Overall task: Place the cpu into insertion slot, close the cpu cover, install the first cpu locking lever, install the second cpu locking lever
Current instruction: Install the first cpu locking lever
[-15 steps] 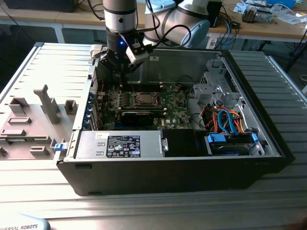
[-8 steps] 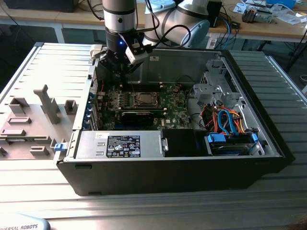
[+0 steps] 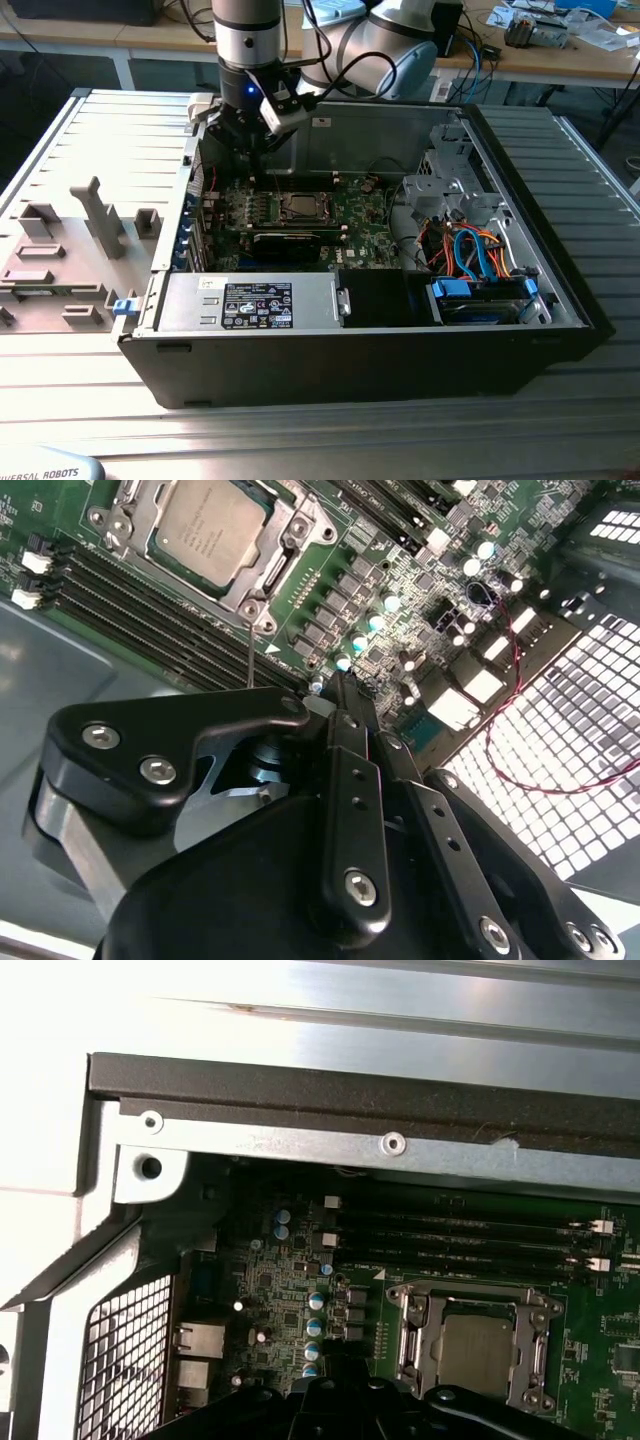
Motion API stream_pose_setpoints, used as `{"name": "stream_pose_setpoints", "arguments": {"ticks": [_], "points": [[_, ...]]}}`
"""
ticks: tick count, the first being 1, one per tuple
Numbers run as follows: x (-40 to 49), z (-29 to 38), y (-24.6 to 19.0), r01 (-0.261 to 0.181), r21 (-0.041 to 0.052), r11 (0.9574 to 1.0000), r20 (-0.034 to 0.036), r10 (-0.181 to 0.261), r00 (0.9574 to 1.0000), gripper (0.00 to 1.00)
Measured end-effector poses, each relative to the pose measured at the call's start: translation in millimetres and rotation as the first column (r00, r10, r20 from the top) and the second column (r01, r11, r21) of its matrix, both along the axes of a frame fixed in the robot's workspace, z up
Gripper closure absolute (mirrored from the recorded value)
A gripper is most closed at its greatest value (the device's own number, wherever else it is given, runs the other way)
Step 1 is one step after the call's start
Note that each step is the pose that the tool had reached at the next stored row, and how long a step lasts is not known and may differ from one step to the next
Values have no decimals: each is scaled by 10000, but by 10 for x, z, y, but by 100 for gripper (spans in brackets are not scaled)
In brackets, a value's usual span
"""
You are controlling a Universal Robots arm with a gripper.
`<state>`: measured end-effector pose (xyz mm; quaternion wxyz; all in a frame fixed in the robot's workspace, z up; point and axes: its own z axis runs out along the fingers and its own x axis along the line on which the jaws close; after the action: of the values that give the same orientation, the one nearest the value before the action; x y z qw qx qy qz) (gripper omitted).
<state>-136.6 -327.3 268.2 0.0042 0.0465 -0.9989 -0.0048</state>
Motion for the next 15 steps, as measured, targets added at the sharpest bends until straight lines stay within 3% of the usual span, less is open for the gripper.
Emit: {"name": "stream_pose_setpoints", "arguments": {"ticks": [7, 8, 11, 13, 15], "points": [[-25, -4, 0, 0, 5, 10000, 0, 0, 10000, 89], [-28, -7, 0, -1, 26, 10000, -2, 1, 10000, 89], [-28, -22, 6, 0, 231, 9997, 0, 0, 10000, 89], [-28, -34, 22, 1, 292, 9996, -2, -1, 10000, 89], [-22, -44, 71, 0, 301, 9995, 1, 0, 10000, 89]]}}
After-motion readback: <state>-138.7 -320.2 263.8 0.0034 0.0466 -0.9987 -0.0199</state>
